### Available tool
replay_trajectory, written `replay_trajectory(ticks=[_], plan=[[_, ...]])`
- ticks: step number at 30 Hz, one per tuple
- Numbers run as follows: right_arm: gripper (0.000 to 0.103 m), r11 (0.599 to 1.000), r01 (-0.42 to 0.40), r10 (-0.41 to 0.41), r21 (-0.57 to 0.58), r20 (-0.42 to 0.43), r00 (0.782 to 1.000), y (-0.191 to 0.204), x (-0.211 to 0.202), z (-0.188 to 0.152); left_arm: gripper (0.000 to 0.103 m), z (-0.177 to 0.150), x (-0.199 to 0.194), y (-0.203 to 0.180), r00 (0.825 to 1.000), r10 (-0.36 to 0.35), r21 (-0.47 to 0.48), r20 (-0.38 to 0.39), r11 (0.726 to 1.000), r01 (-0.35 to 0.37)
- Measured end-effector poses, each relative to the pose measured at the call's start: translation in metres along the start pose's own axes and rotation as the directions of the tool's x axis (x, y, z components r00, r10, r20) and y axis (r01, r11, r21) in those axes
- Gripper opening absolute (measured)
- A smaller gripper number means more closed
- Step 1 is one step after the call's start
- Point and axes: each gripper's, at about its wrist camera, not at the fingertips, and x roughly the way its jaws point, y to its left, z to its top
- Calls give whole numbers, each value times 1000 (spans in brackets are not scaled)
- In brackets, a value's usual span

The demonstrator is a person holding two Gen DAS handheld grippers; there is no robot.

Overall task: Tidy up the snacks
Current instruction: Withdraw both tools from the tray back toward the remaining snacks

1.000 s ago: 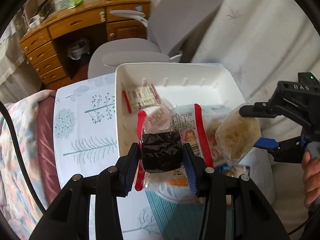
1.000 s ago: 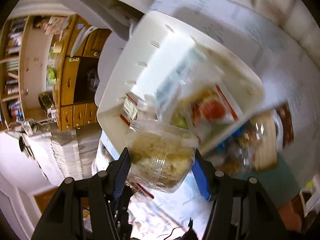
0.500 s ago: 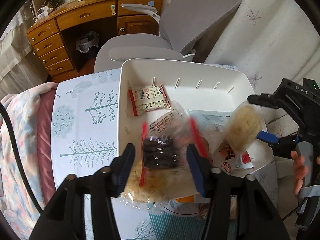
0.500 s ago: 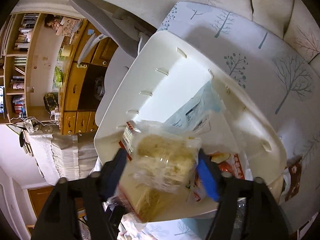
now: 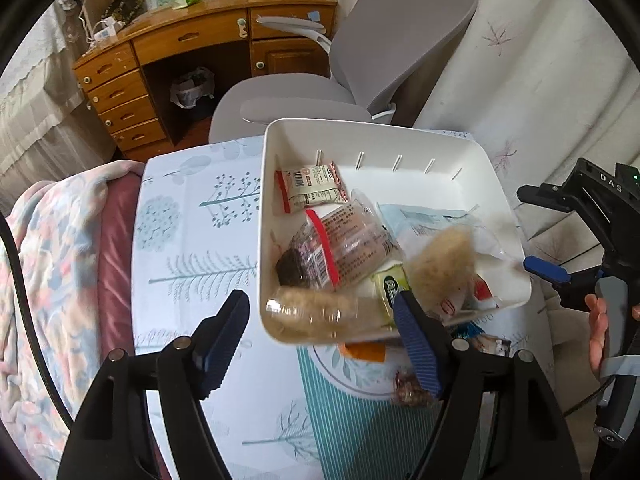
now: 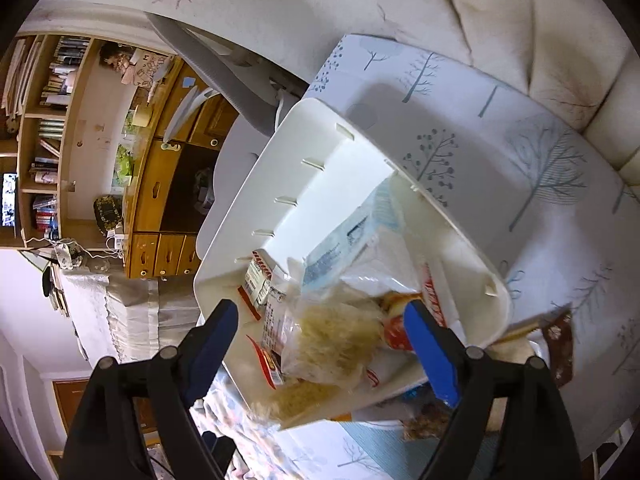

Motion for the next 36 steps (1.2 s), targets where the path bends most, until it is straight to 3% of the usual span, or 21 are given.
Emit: replay_trajectory(ticks=[8,17,30,36], plan=[[86,999,14,-12,-40,46,999,-15,-36,-28,73,-30,-37,3,999,-1,-17,35,1000,2],[86,996,60,-55,-63,80,995,-41,-62,-78,78,-71,-63,1,998,-46,40,41,998,44],[86,977,177,-163,-119,118,980,-81,-64,-158,79,-117,-67,7,992,-123,126,-15,984,124],[86,936,259,-220,-240,178,959,-91,-59,-183,83,-126,-59,3,987,-152,121,-53,980,158]])
